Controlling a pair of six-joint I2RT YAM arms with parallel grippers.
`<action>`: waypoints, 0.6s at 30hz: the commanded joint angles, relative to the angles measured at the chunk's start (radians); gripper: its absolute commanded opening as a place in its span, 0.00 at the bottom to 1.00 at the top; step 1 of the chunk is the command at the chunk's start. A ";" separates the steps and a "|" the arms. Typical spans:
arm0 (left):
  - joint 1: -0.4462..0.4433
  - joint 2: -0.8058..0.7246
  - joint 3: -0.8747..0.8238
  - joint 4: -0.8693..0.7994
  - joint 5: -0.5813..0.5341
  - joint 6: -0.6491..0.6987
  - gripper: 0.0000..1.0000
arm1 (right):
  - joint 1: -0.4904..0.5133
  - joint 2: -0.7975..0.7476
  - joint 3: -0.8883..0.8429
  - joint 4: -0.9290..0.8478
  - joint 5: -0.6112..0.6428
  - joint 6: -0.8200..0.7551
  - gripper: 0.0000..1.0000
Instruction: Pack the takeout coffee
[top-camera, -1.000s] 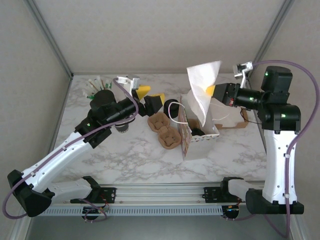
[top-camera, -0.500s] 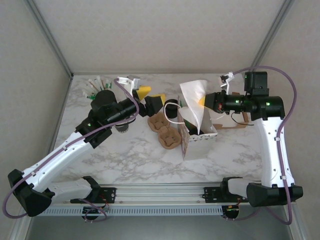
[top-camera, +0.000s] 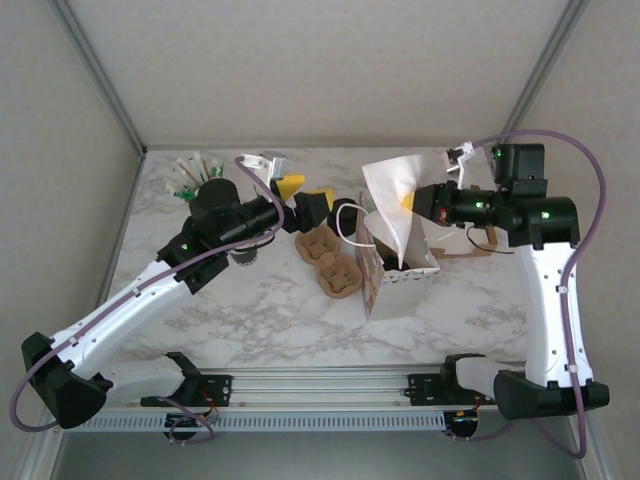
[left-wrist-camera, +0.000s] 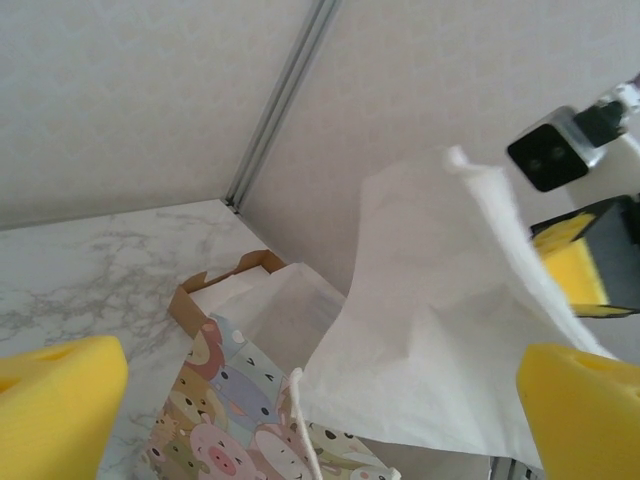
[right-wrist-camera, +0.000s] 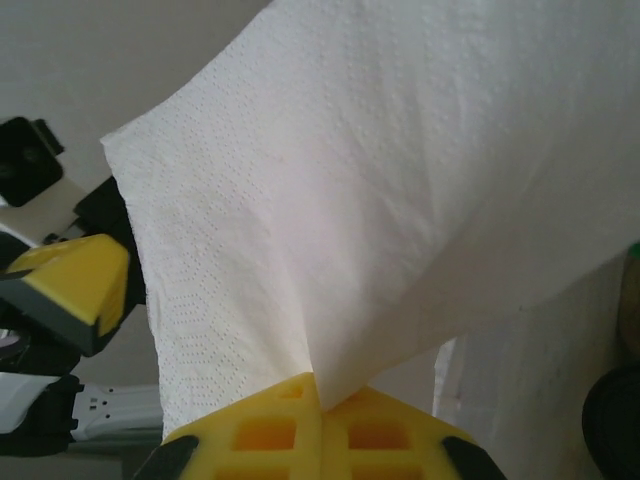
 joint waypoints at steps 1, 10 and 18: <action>-0.011 0.005 0.002 0.020 -0.023 0.004 1.00 | 0.005 -0.027 0.042 0.026 0.009 0.018 0.00; -0.011 0.060 0.011 -0.066 0.019 -0.028 0.94 | 0.006 -0.046 0.058 -0.003 0.043 0.002 0.00; -0.019 0.123 0.005 -0.105 0.117 -0.067 0.69 | 0.005 -0.033 0.033 -0.043 0.043 -0.027 0.00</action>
